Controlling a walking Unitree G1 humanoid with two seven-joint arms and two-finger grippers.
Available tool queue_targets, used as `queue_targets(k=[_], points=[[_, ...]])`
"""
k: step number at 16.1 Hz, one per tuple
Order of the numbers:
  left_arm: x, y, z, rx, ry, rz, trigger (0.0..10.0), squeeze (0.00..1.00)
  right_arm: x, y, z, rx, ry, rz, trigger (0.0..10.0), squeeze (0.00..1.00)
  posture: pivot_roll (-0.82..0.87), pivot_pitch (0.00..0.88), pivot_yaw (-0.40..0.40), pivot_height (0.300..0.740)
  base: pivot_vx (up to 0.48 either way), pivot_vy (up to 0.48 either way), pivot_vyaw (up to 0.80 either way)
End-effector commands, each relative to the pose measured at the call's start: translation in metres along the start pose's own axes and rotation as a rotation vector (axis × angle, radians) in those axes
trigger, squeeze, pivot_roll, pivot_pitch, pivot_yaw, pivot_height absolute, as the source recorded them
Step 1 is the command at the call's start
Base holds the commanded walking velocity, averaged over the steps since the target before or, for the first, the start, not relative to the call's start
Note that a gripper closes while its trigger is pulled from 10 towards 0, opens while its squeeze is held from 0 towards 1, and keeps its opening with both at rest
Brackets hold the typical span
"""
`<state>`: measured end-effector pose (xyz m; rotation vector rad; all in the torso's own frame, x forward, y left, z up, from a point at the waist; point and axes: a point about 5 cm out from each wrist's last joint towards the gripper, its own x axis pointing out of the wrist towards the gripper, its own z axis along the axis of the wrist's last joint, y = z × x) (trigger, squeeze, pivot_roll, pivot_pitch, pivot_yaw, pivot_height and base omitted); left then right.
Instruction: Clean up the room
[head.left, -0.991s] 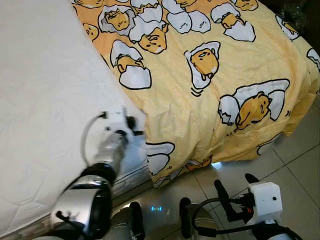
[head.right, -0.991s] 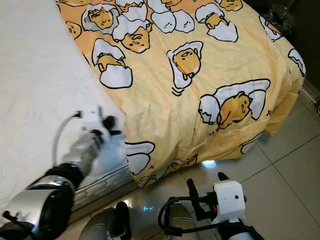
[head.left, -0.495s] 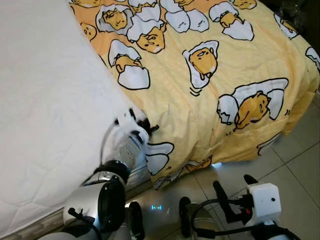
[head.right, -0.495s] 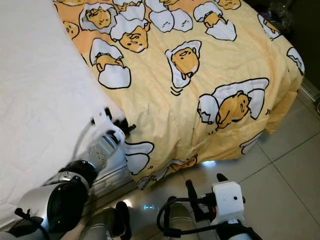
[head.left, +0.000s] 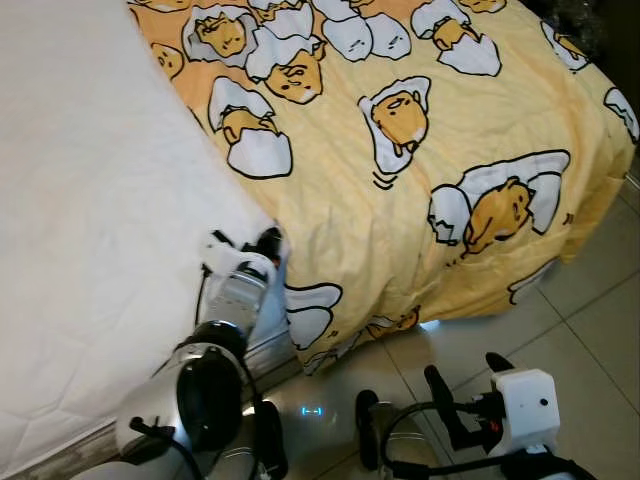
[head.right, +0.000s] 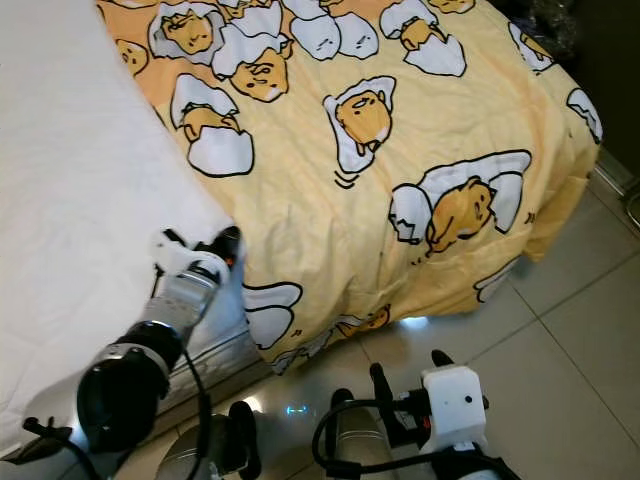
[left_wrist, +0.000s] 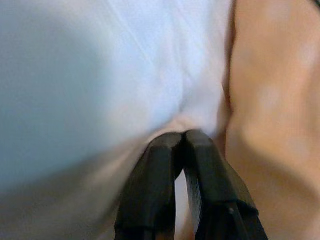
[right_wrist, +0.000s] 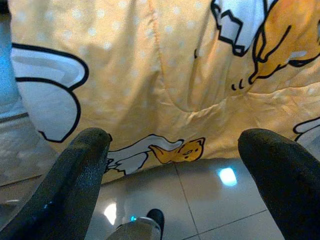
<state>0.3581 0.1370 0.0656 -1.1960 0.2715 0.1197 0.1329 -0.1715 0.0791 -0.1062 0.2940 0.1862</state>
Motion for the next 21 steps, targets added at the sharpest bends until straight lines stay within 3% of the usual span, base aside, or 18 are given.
queue_targets(k=[1, 3, 5, 6, 9, 12, 16, 17, 20, 21], points=[[-0.002, 0.008, 0.024, -0.057, -0.098, 0.028, 10.0, 0.0, -0.003, -0.002, -0.002, 0.002, 0.018, -0.006, 10.0, 0.0, -0.31, 0.291, 0.011, 0.74, 0.0, 0.0, 0.0], [0.001, -0.007, 0.025, -0.122, -0.068, -0.108, 10.0, 0.0, -0.002, -0.002, -0.002, 0.002, 0.016, 0.0, 10.0, 0.0, -0.31, 0.29, 0.009, 0.74, 0.0, 0.0, 0.0], [0.003, -0.018, 0.013, -0.126, 0.004, -0.189, 10.0, 0.0, -0.001, -0.001, -0.002, 0.002, 0.015, 0.003, 10.0, 0.0, -0.31, 0.29, 0.008, 0.74, 0.0, 0.0, 0.0], [0.004, -0.031, 0.0, -0.147, 0.068, -0.269, 10.0, 0.0, 0.0, -0.001, -0.002, 0.001, 0.014, 0.005, 10.0, 0.0, -0.31, 0.289, 0.007, 0.74, 0.0, 0.0, 0.0], [0.006, -0.049, -0.001, -0.217, 0.074, -0.355, 10.0, 0.0, -0.001, -0.002, -0.002, -0.002, 0.014, 0.003, 10.0, 0.0, -0.32, 0.288, 0.007, 0.74, 0.0, 0.0, 0.0], [0.006, -0.055, 0.005, -0.211, 0.063, -0.386, 10.0, 0.0, -0.001, -0.003, -0.002, -0.004, 0.014, 0.001, 10.0, 0.0, -0.32, 0.288, 0.006, 0.74, 0.0, 0.0, 0.0], [0.004, -0.075, -0.006, -0.116, 0.131, -0.512, 10.0, 0.0, -0.001, -0.002, -0.002, -0.004, 0.015, 0.004, 10.0, 0.0, -0.31, 0.29, 0.006, 0.74, 0.0, 0.0, 0.0], [0.002, -0.083, -0.02, -0.07, 0.193, -0.563, 10.0, 0.0, -0.001, -0.003, -0.002, -0.005, 0.017, 0.005, 10.0, 0.0, -0.31, 0.289, 0.005, 0.74, 0.0, 0.0, 0.0], [-0.002, -0.079, -0.043, 0.019, 0.252, -0.553, 10.0, 0.0, 0.0, -0.002, -0.002, -0.006, 0.013, 0.005, 10.0, 0.0, -0.31, 0.288, 0.008, 0.74, 0.0, 0.0, 0.0], [-0.004, -0.076, -0.051, 0.12, 0.27, -0.545, 10.0, 0.0, -0.001, -0.002, -0.002, -0.008, 0.014, 0.004, 10.0, 0.0, -0.31, 0.288, 0.008, 0.74, 0.0, 0.0, 0.0]])
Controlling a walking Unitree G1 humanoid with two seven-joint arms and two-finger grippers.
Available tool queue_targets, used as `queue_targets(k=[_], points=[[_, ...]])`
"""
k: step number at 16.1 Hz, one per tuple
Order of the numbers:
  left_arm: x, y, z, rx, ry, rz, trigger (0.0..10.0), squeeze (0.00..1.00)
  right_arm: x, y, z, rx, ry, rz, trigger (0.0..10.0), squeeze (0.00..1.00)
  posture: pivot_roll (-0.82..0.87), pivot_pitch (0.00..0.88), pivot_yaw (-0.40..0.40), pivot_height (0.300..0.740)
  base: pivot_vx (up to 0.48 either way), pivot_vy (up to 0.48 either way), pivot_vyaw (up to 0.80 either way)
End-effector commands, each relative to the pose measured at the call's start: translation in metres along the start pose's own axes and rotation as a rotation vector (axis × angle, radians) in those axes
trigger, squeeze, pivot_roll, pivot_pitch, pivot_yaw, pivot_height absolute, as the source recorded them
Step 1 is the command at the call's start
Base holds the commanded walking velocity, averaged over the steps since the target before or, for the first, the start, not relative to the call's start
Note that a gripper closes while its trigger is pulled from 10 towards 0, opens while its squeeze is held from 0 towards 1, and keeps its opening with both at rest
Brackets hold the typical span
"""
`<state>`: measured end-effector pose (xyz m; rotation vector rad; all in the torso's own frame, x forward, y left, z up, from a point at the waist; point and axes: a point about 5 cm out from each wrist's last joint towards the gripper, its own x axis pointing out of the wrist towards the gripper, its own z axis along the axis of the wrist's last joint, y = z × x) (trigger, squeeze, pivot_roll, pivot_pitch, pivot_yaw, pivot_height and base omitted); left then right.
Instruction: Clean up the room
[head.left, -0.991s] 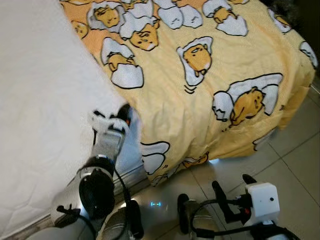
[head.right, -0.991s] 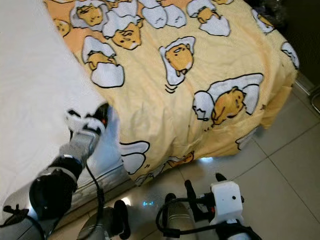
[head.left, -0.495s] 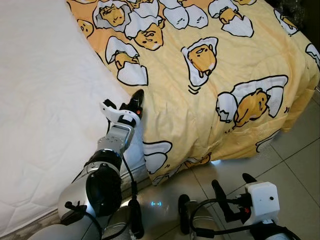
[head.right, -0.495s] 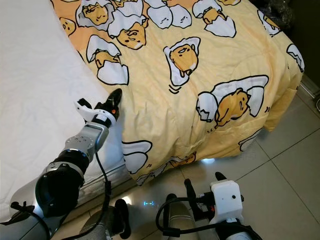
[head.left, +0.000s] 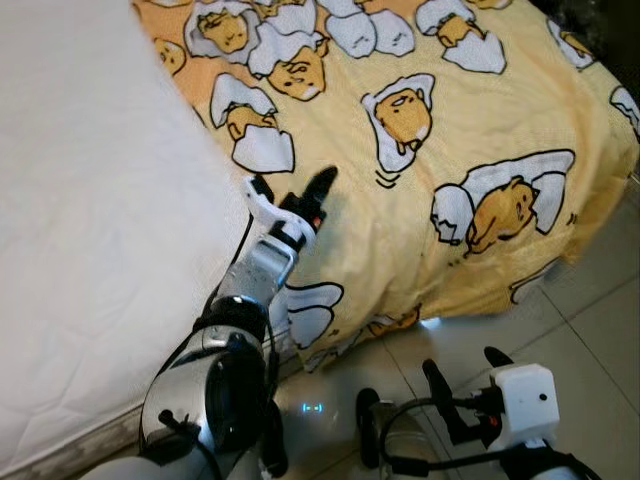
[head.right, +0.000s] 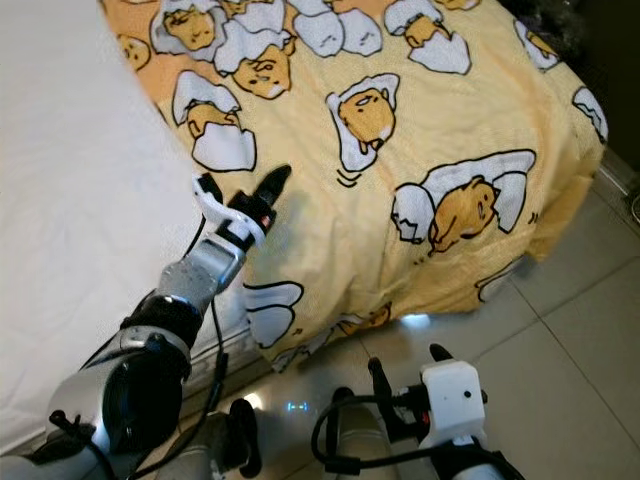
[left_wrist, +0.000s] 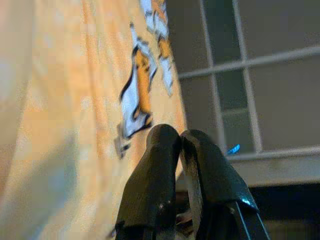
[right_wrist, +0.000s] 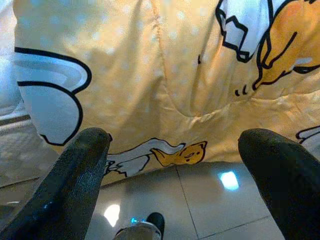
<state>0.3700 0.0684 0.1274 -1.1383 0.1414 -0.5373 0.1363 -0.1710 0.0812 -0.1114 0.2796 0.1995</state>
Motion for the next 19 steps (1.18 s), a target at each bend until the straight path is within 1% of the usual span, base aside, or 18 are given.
queue_targets(k=[1, 2, 3, 4, 5, 7, 8, 9, 10, 11, 12, 13, 14, 15, 16, 17, 18, 19], points=[[-0.004, 0.005, -0.014, 0.035, 0.041, 0.033, 10.0, 0.0, -0.004, -0.002, -0.005, 0.0, 0.03, -0.008, 10.0, 0.0, -0.31, 0.288, 0.008, 0.74, 0.0, 0.0, 0.0], [-0.012, 0.023, -0.026, 0.36, 0.136, 0.254, 10.0, 0.0, -0.005, -0.002, -0.006, 0.001, 0.033, -0.007, 10.0, 0.0, -0.31, 0.291, 0.007, 0.74, 0.0, 0.0, 0.0], [-0.027, 0.043, -0.03, 0.657, 0.196, 0.452, 10.0, 0.0, -0.005, -0.001, -0.006, 0.002, 0.034, -0.004, 10.0, 0.0, -0.31, 0.291, 0.007, 0.74, 0.0, 0.0, 0.0], [-0.033, 0.05, -0.032, 0.713, 0.217, 0.496, 10.0, 0.0, -0.004, 0.0, -0.006, 0.002, 0.032, -0.002, 10.0, 0.0, -0.31, 0.291, 0.007, 0.74, 0.0, 0.0, 0.0], [-0.038, 0.054, -0.04, 0.764, 0.262, 0.507, 10.0, 0.0, -0.003, 0.0, -0.005, 0.002, 0.029, -0.001, 10.0, 0.0, -0.31, 0.289, 0.006, 0.74, 0.0, 0.0, 0.0], [-0.045, 0.057, -0.052, 0.775, 0.315, 0.489, 10.0, 0.0, -0.005, -0.001, -0.006, 0.001, 0.034, -0.002, 10.0, 0.0, -0.31, 0.289, 0.007, 0.74, 0.0, 0.0, 0.0], [-0.052, 0.063, -0.06, 0.797, 0.347, 0.513, 10.0, 0.0, -0.005, -0.001, -0.007, 0.0, 0.036, -0.002, 10.0, 0.0, -0.31, 0.29, 0.009, 0.74, 0.0, 0.0, 0.0], [-0.057, 0.067, -0.063, 0.809, 0.364, 0.529, 10.0, 0.0, -0.006, 0.0, -0.007, 0.0, 0.037, -0.002, 10.0, 0.0, -0.31, 0.29, 0.009, 0.74, 0.0, 0.0, 0.0], [-0.072, 0.078, -0.066, 0.824, 0.407, 0.569, 10.0, 0.0, -0.006, 0.0, -0.007, 0.0, 0.039, -0.003, 10.0, 0.0, -0.31, 0.29, 0.011, 0.74, 0.0, 0.0, 0.0], [-0.085, 0.087, -0.066, 0.828, 0.435, 0.602, 10.0, 0.0, -0.006, -0.001, -0.007, 0.001, 0.039, -0.004, 10.0, 0.0, -0.31, 0.29, 0.011, 0.74, 0.0, 0.0, 0.0], [-0.1, 0.097, -0.059, 0.884, 0.461, 0.65, 10.0, 0.0, -0.006, -0.001, -0.007, 0.0, 0.04, -0.005, 10.0, 0.0, -0.31, 0.291, 0.011, 0.74, 0.0, 0.0, 0.0], [-0.118, 0.109, -0.04, 0.998, 0.467, 0.735, 10.0, 0.0, -0.007, -0.002, -0.007, -0.001, 0.042, -0.006, 10.0, 0.0, -0.31, 0.291, 0.011, 0.74, 0.0, 0.0, 0.0], [-0.126, 0.115, -0.026, 1.068, 0.457, 0.784, 10.0, 0.0, -0.007, -0.002, -0.007, -0.001, 0.043, -0.005, 10.0, 0.0, -0.31, 0.29, 0.01, 0.74, 0.0, 0.0, 0.0], [-0.134, 0.119, -0.009, 1.14, 0.433, 0.837, 10.0, 0.0, -0.007, -0.002, -0.008, -0.001, 0.043, -0.005, 10.0, 0.0, -0.3, 0.289, 0.009, 0.74, 0.0, 0.0, 0.0], [-0.137, 0.121, 0.003, 1.144, 0.405, 0.874, 10.0, 0.0, -0.007, -0.002, -0.008, -0.001, 0.044, -0.004, 10.0, 0.0, -0.3, 0.289, 0.008, 0.74, 0.0, 0.0, 0.0], [-0.129, 0.114, 0.003, 1.085, 0.351, 0.817, 10.0, 0.0, -0.006, -0.002, -0.008, -0.002, 0.044, -0.002, 10.0, 0.0, -0.3, 0.287, 0.007, 0.74, 0.0, 0.0, 0.0], [-0.121, 0.107, 0.0, 1.046, 0.31, 0.753, 10.0, 0.0, -0.006, -0.002, -0.008, -0.003, 0.044, 0.0, 10.0, 0.0, -0.3, 0.285, 0.006, 0.74, 0.0, 0.0, 0.0], [-0.105, 0.088, -0.008, 0.988, 0.245, 0.613, 10.0, 0.0, -0.005, -0.002, -0.008, -0.006, 0.042, 0.003, 10.0, 0.0, -0.3, 0.279, 0.005, 0.74, 0.0, 0.0, 0.0]])
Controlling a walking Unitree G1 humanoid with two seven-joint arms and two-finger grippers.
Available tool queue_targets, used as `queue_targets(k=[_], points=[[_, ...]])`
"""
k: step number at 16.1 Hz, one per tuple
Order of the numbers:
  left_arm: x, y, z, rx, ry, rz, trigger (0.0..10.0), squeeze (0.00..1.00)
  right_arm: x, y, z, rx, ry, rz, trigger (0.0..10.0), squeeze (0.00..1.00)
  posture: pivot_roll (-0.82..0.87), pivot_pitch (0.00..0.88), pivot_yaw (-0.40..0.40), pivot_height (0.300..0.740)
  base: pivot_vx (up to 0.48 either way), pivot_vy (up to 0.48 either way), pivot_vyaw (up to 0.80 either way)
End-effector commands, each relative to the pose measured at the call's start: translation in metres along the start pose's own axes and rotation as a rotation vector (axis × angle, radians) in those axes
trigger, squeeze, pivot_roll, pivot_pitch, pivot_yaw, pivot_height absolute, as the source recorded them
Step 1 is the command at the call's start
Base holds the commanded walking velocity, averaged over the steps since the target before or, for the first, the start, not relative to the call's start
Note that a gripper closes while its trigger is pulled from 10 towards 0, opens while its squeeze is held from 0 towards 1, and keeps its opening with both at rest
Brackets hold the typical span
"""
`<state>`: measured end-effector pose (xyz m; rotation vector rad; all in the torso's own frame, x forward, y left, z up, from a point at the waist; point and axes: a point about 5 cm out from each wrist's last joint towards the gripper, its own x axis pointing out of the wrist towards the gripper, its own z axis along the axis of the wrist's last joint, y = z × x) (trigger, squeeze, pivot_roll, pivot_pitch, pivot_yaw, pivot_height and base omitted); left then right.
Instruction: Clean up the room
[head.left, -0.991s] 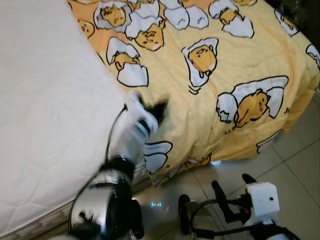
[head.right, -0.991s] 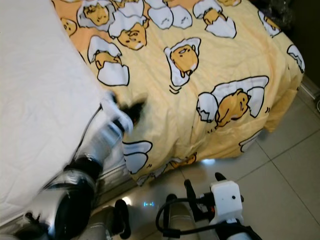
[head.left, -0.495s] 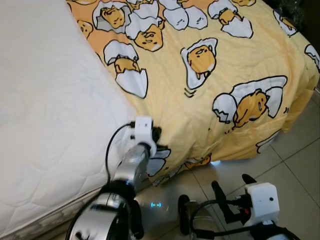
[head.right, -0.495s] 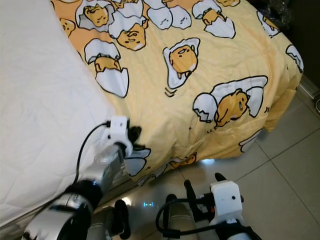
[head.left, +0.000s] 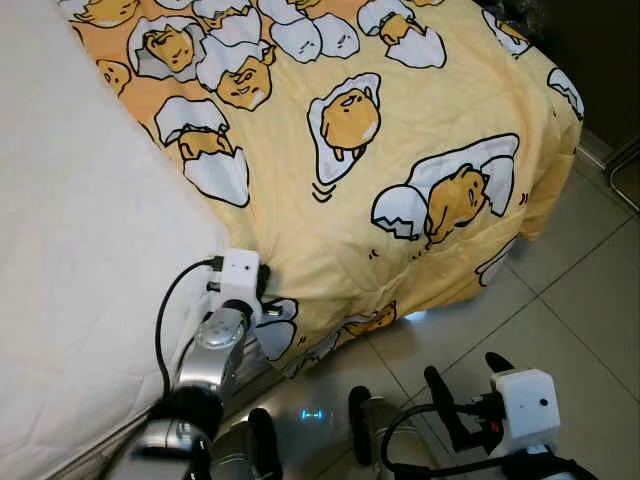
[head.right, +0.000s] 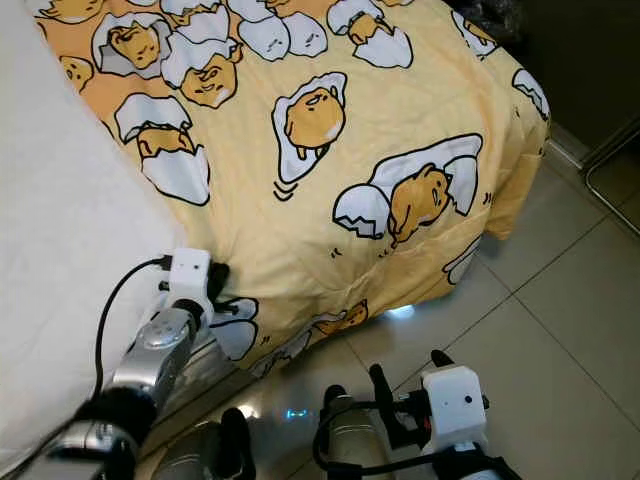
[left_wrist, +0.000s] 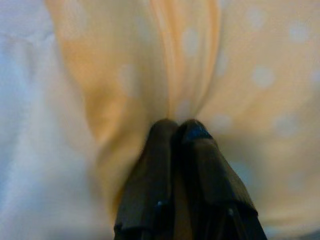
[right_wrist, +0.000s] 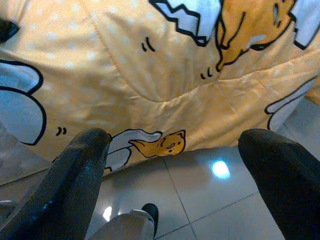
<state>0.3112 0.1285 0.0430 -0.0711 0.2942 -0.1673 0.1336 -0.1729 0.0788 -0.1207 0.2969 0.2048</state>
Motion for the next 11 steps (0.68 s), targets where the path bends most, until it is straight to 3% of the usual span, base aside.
queue_targets(k=[1, 2, 4, 7, 8, 10, 11], points=[[-0.002, -0.014, 0.003, -0.105, -0.021, -0.077, 10.0, 0.0, 0.001, -0.002, -0.004, -0.008, 0.018, 0.002, 10.0, 0.0, -0.29, 0.263, 0.006, 0.74, 0.0, 0.0, 0.0], [-0.004, -0.028, 0.009, -0.188, -0.034, -0.134, 10.0, 0.0, 0.004, -0.003, -0.003, -0.012, 0.012, 0.003, 10.0, 0.0, -0.29, 0.244, 0.009, 0.74, 0.0, 0.0, 0.0], [-0.007, -0.036, 0.007, -0.169, -0.021, -0.173, 10.0, 0.0, 0.016, -0.007, -0.003, -0.019, -0.006, 0.005, 10.0, 0.0, -0.27, 0.185, 0.023, 0.74, 0.0, 0.0, 0.0], [-0.024, -0.019, 0.01, -0.228, -0.054, -0.123, 10.0, 0.0, 0.042, -0.016, 0.007, 0.053, -0.07, -0.043, 10.0, 0.0, -0.22, 0.081, 0.043, 0.74, 0.0, 0.0, 0.0], [-0.025, -0.013, 0.014, -0.201, -0.077, -0.093, 10.0, 0.0, 0.05, -0.019, 0.009, 0.066, -0.084, -0.051, 10.0, 0.0, -0.2, 0.053, 0.049, 0.74, 0.0, 0.0, 0.0], [-0.03, 0.003, 0.044, -0.112, -0.216, -0.006, 10.0, 0.0, 0.075, -0.027, 0.022, 0.077, -0.153, -0.076, 10.0, 0.0, -0.16, 0.0, 0.063, 0.74, 0.0, 0.0, 0.0], [-0.034, 0.008, 0.061, -0.011, -0.279, 0.014, 10.0, 0.0, 0.089, -0.033, 0.027, 0.08, -0.171, -0.129, 10.0, 0.0, -0.13, 0.0, 0.068, 0.74, 0.0, 0.0, 0.0]])
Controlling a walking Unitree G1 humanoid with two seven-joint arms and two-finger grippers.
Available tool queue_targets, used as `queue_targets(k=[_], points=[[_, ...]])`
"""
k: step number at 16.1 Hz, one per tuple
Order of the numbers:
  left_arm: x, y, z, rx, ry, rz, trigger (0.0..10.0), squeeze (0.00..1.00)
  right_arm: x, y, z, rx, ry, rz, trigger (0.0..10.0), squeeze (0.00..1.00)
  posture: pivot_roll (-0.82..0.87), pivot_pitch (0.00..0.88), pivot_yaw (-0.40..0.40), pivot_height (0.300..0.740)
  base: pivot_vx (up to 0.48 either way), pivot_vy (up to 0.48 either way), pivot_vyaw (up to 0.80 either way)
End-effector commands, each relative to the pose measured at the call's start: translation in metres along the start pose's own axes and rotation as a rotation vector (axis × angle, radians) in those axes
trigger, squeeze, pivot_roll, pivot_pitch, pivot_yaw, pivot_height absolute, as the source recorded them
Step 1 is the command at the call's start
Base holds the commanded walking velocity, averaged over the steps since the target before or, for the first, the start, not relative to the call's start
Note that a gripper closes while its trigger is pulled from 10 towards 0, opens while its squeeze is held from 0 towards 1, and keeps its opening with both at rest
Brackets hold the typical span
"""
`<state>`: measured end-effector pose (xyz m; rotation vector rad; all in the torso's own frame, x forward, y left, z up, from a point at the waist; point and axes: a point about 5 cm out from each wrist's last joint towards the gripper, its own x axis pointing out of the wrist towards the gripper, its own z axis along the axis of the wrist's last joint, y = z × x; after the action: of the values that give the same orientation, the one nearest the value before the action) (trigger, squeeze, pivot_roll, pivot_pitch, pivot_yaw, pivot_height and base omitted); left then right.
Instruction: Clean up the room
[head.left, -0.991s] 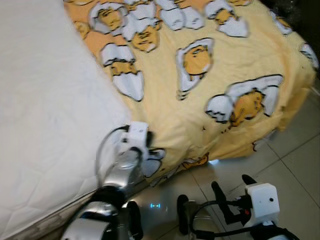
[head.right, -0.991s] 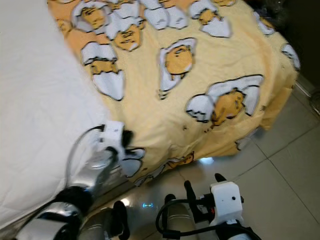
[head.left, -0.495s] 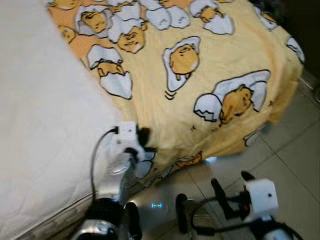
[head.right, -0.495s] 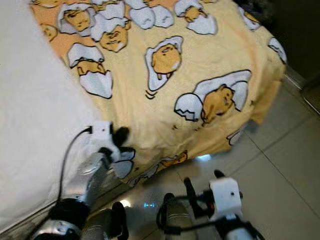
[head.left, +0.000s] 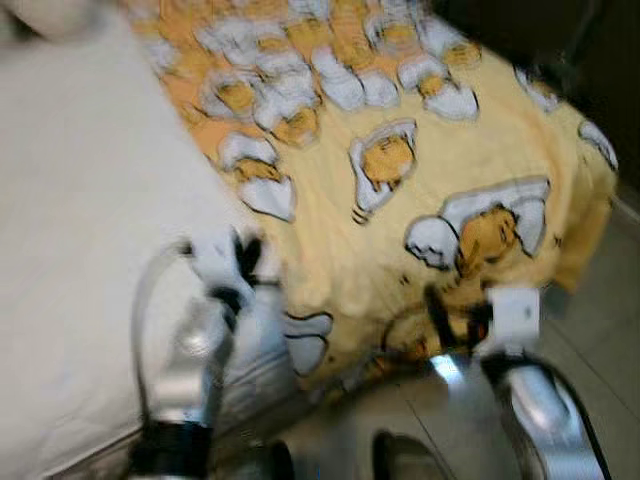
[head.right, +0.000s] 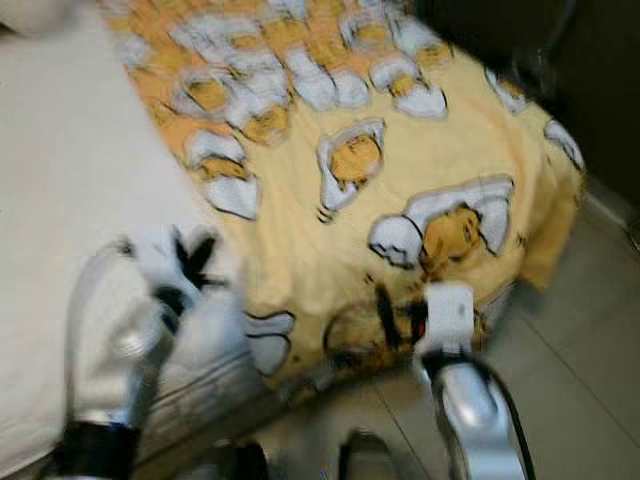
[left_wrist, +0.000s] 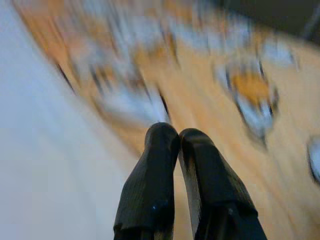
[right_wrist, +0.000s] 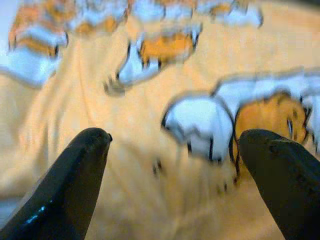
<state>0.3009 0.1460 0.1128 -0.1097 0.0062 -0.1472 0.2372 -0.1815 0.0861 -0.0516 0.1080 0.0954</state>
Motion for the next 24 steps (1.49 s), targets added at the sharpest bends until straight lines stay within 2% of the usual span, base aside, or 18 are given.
queue_targets(k=[1, 2, 3, 4, 5, 7, 9, 11, 14, 15, 16, 17, 18, 19, 22, 23, 24], points=[[-0.004, 0.003, 0.001, 0.053, -0.003, 0.02, 10.0, 0.0, 0.002, -0.006, -0.006, 0.009, 0.016, -0.059, 10.0, 0.0, -0.12, 0.0, 0.068, 0.74, 0.0, 0.0, 0.0], [-0.005, 0.008, 0.0, 0.033, 0.005, 0.011, 10.0, 1.0, 0.01, -0.008, -0.006, 0.046, 0.018, -0.089, 10.0, 0.0, -0.1, 0.0, 0.065, 0.74, 0.0, 0.0, 0.0], [-0.006, 0.014, -0.007, 0.039, 0.046, 0.036, 10.0, 1.0, 0.017, -0.01, -0.005, 0.075, 0.017, -0.114, 10.0, 0.96, -0.09, 0.0, 0.064, 0.74, 0.0, 0.0, 0.0], [-0.006, 0.019, -0.014, 0.035, 0.094, 0.085, 10.0, 1.0, 0.023, -0.007, -0.006, 0.093, 0.012, -0.1, 10.0, 1.0, -0.09, 0.0, 0.063, 0.74, 0.0, 0.0, 0.0], [-0.007, 0.021, -0.018, 0.029, 0.12, 0.113, 10.0, 1.0, 0.026, -0.006, -0.007, 0.091, 0.007, -0.095, 10.0, 1.0, -0.09, 0.0, 0.064, 0.74, 0.0, 0.0, 0.0], [-0.019, 0.029, -0.037, 0.084, 0.225, 0.176, 10.0, 1.0, 0.026, -0.006, -0.008, 0.076, 0.004, -0.108, 10.0, 1.0, -0.08, 0.0, 0.061, 0.74, 0.0, 0.0, 0.0], [-0.029, 0.035, -0.044, 0.076, 0.248, 0.184, 10.0, 1.0, 0.025, -0.005, -0.013, 0.048, 0.025, -0.104, 10.0, 1.0, -0.08, 0.0, 0.051, 0.74, 0.0, 0.0, 0.0], [-0.033, 0.037, -0.045, 0.1, 0.253, 0.191, 10.0, 1.0, 0.026, -0.005, -0.015, 0.024, 0.029, -0.099, 10.0, 1.0, -0.07, 0.0, 0.047, 0.74, 0.0, 0.0, 0.0], [-0.033, 0.032, -0.039, 0.084, 0.201, 0.187, 10.0, 1.0, 0.028, -0.003, -0.019, 0.028, 0.038, -0.092, 10.0, 1.0, -0.05, 0.0, 0.036, 0.74, 0.0, 0.0, 0.0], [-0.036, 0.033, -0.033, 0.074, 0.155, 0.198, 10.0, 1.0, 0.028, -0.002, -0.021, 0.027, 0.043, -0.083, 10.0, 1.0, -0.05, 0.0, 0.035, 0.74, 0.0, 0.0, 0.0], [-0.04, 0.039, -0.027, 0.1, 0.113, 0.222, 10.0, 1.0, 0.027, -0.001, -0.022, 0.032, 0.043, -0.073, 10.0, 1.0, -0.05, 0.0, 0.03, 0.74, 0.0, 0.0, 0.0], [-0.053, 0.052, -0.02, 0.159, 0.061, 0.275, 10.0, 1.0, 0.024, 0.0, -0.022, 0.017, 0.034, -0.048, 10.0, 1.0, -0.05, 0.0, 0.026, 0.74, 0.0, 0.0, 0.0], [-0.061, 0.059, -0.02, 0.178, 0.069, 0.303, 10.0, 1.0, 0.022, 0.001, -0.022, -0.004, 0.028, -0.025, 10.0, 1.0, -0.04, 0.0, 0.023, 0.74, 0.0, 0.0, 0.0], [-0.076, 0.065, -0.028, 0.168, 0.127, 0.326, 10.0, 1.0, 0.018, 0.001, -0.028, -0.035, 0.062, 0.013, 10.0, 1.0, -0.03, 0.0, 0.007, 0.74, 0.0, 0.0, 0.0], [-0.065, 0.05, -0.03, 0.132, 0.127, 0.275, 10.0, 1.0, 0.024, 0.003, -0.027, -0.022, 0.053, 0.045, 10.0, 1.0, -0.02, 0.0, -0.002, 0.74, 0.0, 0.0, 0.0], [-0.059, 0.043, -0.03, 0.122, 0.129, 0.237, 10.0, 1.0, 0.028, 0.003, -0.024, -0.038, 0.042, 0.041, 10.0, 0.0, -0.03, 0.0, 0.0, 0.74, 0.0, 0.0, 0.0], [-0.058, 0.037, -0.03, 0.09, 0.121, 0.191, 10.0, 1.0, 0.031, 0.004, -0.022, -0.051, 0.033, 0.051, 10.0, 0.0, -0.03, 0.0, 0.001, 0.74, 0.0, 0.0, 0.79]])
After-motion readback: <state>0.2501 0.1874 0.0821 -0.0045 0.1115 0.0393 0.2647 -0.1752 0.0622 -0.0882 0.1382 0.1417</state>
